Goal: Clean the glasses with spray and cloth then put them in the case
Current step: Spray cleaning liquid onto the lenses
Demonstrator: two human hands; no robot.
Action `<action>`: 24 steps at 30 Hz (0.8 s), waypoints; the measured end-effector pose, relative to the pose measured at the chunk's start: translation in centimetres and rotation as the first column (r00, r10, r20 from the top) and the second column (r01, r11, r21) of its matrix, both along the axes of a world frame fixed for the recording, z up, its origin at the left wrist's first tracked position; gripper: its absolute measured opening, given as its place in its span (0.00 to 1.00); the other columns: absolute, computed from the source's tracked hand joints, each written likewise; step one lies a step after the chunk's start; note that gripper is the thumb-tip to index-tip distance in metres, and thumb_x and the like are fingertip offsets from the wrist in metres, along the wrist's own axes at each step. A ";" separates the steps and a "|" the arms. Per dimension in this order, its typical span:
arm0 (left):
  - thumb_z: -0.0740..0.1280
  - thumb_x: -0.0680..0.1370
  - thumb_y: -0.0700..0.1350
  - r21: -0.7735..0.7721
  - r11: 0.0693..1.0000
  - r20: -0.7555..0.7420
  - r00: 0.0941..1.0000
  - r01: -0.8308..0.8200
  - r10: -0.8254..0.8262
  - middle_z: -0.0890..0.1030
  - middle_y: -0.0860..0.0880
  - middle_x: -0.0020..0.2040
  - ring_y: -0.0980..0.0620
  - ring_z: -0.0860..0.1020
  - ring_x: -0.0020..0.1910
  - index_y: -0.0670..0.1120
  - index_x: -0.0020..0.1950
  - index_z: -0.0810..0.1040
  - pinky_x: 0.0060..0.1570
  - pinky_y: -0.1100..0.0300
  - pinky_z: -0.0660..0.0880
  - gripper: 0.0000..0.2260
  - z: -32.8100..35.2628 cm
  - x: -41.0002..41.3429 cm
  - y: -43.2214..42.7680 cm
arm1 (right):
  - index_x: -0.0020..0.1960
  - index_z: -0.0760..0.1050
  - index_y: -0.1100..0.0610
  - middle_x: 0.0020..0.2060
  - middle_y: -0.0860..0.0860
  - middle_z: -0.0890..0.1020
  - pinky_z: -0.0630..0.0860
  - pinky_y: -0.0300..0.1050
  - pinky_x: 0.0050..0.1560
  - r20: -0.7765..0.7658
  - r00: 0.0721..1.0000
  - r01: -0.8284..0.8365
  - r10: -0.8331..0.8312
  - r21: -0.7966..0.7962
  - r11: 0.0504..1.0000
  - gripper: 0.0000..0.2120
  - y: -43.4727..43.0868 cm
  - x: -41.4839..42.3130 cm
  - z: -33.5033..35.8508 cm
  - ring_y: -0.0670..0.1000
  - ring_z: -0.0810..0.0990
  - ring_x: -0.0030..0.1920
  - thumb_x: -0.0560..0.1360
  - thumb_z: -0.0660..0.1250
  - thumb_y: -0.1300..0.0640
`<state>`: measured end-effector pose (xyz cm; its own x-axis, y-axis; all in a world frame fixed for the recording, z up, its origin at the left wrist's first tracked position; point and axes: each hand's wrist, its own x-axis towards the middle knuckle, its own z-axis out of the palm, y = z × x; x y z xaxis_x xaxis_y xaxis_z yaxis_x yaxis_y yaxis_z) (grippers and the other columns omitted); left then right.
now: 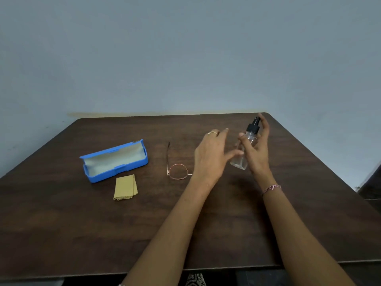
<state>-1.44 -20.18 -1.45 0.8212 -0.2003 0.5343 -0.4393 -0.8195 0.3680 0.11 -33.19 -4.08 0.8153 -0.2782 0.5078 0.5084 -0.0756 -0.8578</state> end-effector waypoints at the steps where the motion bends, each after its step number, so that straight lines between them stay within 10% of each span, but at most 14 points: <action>1: 0.67 0.70 0.64 -0.033 0.999 0.009 0.999 -0.037 0.038 0.77 0.48 0.60 0.49 0.74 0.60 0.48 0.70 0.69 0.53 0.53 0.74 0.33 0.4 -0.3 0.9 | 0.73 0.56 0.45 0.56 0.51 0.75 0.78 0.44 0.47 0.009 1.000 0.026 -0.026 0.017 1.000 0.31 0.0 0.0 0.0 0.50 0.79 0.43 0.76 0.66 0.60; 5: 0.64 0.74 0.62 -0.139 0.953 -0.012 0.963 -0.269 0.270 0.80 0.48 0.53 0.47 0.77 0.53 0.49 0.62 0.76 0.49 0.53 0.72 0.23 1.8 -0.9 5.4 | 0.70 0.60 0.43 0.57 0.53 0.75 0.79 0.54 0.49 -0.037 0.999 0.039 -0.033 0.182 0.982 0.30 -0.4 0.1 0.3 0.52 0.80 0.42 0.75 0.68 0.61; 10: 0.66 0.77 0.52 0.170 0.845 -0.264 0.803 -0.507 0.535 0.80 0.43 0.51 0.43 0.78 0.51 0.42 0.54 0.78 0.42 0.54 0.70 0.14 1.0 -0.7 10.1 | 0.71 0.57 0.46 0.42 0.58 0.74 0.81 0.52 0.43 -0.038 0.991 -0.114 0.126 0.234 0.966 0.34 0.3 -0.1 0.4 0.51 0.78 0.34 0.74 0.65 0.71; 24: 0.70 0.75 0.46 -0.003 0.896 -0.647 0.684 -0.445 0.338 0.83 0.48 0.30 0.54 0.82 0.29 0.41 0.37 0.81 0.41 0.58 0.81 0.10 -1.3 0.6 11.3 | 0.70 0.60 0.46 0.37 0.56 0.77 0.79 0.49 0.36 -0.172 0.924 -0.273 0.343 0.335 0.902 0.30 0.6 -0.4 0.8 0.54 0.76 0.27 0.74 0.63 0.69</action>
